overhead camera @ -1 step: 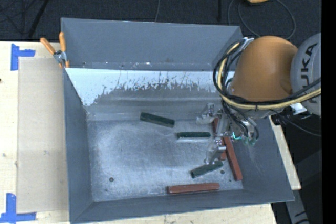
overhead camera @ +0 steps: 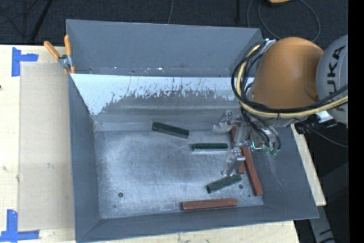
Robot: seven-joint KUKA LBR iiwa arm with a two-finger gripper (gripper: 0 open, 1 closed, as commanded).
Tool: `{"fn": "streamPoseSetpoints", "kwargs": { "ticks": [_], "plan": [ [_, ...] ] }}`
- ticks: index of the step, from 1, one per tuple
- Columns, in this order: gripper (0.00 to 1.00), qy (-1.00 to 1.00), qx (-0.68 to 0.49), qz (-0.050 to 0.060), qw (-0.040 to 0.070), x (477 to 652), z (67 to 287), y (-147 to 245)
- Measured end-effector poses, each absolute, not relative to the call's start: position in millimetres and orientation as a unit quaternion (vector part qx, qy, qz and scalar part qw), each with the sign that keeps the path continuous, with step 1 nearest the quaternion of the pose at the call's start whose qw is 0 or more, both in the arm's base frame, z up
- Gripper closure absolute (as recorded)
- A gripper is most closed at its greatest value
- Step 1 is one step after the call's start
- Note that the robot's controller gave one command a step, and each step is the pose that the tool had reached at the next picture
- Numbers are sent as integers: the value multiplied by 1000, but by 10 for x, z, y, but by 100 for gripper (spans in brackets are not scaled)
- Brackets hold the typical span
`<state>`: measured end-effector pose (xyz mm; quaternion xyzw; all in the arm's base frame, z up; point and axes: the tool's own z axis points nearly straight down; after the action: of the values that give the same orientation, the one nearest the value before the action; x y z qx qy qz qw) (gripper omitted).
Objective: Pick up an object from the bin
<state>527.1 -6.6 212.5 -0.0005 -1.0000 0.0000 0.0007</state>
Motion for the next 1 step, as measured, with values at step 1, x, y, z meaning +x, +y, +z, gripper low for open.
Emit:
{"fn": "streamPoseSetpoints", "kwargs": {
  "ticks": [1],
  "plan": [
    [0, -1000, 28, 0, -3, 5351, 1614, -310]
  ]
}}
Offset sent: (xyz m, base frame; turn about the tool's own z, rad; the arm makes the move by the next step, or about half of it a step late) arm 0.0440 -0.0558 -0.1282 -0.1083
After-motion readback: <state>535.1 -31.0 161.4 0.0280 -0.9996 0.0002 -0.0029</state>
